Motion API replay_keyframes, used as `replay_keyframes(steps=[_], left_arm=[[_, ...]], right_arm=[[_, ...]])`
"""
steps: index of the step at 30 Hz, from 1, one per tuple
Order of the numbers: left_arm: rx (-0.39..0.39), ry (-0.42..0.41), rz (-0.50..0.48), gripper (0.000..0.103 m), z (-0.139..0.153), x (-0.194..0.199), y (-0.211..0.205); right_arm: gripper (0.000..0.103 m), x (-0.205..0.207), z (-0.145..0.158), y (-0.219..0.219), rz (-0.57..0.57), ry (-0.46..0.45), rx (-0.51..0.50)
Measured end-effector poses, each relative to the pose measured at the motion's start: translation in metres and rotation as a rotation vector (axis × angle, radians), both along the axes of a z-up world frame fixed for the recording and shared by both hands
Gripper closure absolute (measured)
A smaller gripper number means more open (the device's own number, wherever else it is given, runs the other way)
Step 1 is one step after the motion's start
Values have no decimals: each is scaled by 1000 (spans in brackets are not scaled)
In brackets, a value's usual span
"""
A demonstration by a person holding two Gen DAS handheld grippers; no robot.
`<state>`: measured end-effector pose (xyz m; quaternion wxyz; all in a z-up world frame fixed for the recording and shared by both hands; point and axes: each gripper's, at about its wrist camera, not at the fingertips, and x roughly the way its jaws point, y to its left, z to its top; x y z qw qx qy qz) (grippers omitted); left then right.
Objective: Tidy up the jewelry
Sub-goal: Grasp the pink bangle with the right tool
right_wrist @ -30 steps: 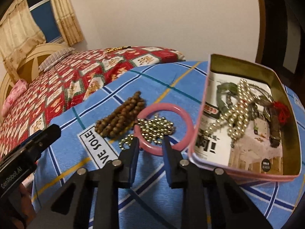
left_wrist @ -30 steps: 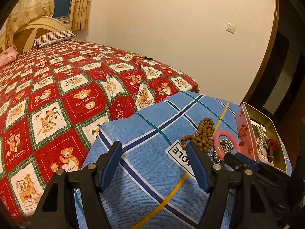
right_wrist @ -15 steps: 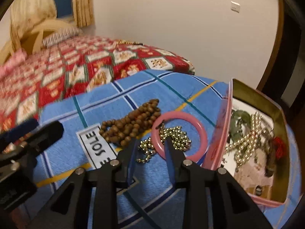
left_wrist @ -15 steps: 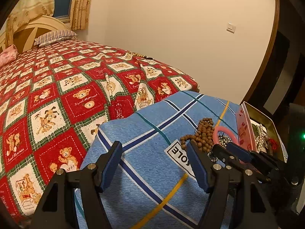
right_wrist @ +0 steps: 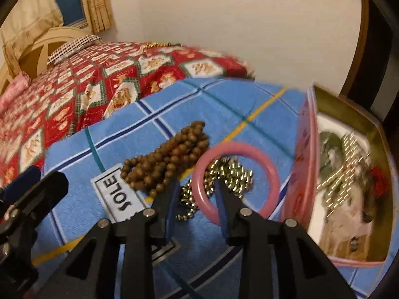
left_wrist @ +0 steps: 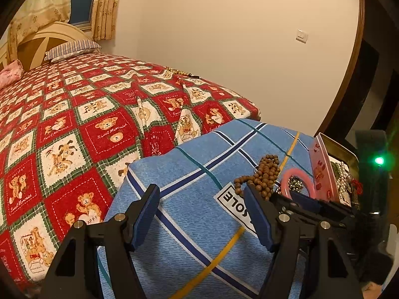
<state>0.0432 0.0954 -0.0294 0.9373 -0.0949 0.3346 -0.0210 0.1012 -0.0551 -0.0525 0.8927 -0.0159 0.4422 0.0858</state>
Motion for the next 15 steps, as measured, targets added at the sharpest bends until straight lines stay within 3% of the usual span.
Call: replay_keyframes(steps=[7,15], left_arm=[[0,3,-1,33,0,-1,0],[42,3,-45,33,2,-10,-8]], right_arm=[[69,-40,-3,-22,41,22,137],[69,-88,0,-37,67,44,159]])
